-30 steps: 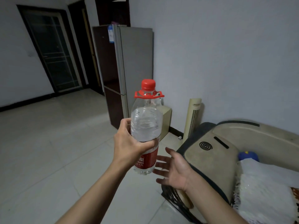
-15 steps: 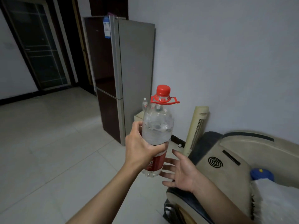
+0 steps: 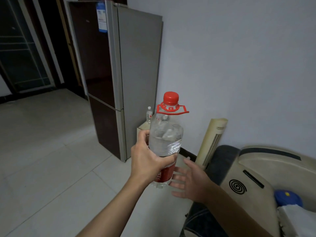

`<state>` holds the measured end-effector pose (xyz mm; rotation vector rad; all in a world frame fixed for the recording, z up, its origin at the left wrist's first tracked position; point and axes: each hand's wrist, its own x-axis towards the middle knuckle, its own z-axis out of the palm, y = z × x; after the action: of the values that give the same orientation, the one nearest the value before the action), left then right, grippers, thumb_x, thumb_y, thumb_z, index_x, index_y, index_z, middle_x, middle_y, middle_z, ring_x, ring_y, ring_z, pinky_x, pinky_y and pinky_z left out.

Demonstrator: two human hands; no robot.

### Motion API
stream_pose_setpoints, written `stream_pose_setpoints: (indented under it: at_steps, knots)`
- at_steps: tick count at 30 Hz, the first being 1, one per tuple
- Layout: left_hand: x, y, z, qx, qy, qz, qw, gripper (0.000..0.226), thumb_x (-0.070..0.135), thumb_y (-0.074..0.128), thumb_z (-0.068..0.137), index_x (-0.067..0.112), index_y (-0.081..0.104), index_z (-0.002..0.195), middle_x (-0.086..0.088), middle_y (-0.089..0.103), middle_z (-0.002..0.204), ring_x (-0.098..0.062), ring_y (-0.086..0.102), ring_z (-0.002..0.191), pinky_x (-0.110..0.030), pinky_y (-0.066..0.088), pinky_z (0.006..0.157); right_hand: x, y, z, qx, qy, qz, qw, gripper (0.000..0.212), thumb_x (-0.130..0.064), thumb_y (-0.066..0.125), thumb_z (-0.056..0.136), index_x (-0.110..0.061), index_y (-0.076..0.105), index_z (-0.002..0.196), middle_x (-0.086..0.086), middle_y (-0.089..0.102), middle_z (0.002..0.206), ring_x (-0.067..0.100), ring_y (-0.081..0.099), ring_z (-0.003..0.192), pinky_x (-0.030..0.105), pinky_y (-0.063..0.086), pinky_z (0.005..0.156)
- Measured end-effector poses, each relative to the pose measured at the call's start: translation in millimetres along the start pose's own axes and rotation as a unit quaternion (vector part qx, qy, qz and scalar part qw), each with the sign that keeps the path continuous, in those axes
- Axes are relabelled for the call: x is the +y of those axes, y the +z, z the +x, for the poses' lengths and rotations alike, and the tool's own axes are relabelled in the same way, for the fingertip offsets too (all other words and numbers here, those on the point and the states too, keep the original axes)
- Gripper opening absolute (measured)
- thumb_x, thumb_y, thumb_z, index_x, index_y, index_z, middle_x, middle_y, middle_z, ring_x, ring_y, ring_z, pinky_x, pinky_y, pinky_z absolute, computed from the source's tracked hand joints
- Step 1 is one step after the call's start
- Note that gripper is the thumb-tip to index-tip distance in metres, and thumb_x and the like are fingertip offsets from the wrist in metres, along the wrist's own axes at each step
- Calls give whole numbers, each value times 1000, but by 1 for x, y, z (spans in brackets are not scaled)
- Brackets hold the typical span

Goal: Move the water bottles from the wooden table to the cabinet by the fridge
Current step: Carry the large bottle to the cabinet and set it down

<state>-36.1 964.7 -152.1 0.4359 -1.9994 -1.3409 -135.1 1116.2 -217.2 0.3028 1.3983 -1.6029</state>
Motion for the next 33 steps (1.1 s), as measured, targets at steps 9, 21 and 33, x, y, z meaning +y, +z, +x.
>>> stream_pose_setpoints:
  at_steps: [9, 21, 33]
  knots:
    - [-41, 54, 138, -2, -1, 41, 999, 75, 30, 99, 45, 27, 54, 106, 15, 66, 95, 7, 64, 88, -8, 49, 67, -98, 0, 129, -52, 7, 39, 998, 65, -62, 51, 90, -12, 58, 131, 15, 62, 129, 32, 61, 115, 57, 42, 104]
    - [-79, 122, 300, -19, 10, 37, 999, 73, 34, 96, 45, 32, 54, 104, 19, 67, 96, 10, 64, 89, -6, 49, 67, -240, -7, 239, -51, -3, 42, 998, 63, -61, 53, 88, -14, 59, 131, 15, 61, 131, 32, 59, 119, 59, 37, 109]
    - [-166, 171, 463, -96, -6, -21, 995, 80, 66, 88, 39, 40, 54, 107, 17, 69, 100, -2, 68, 90, -38, 61, 78, -331, 20, 347, 28, -49, 43, 998, 69, -63, 54, 82, -12, 57, 129, 17, 72, 114, 35, 65, 109, 48, 47, 91]
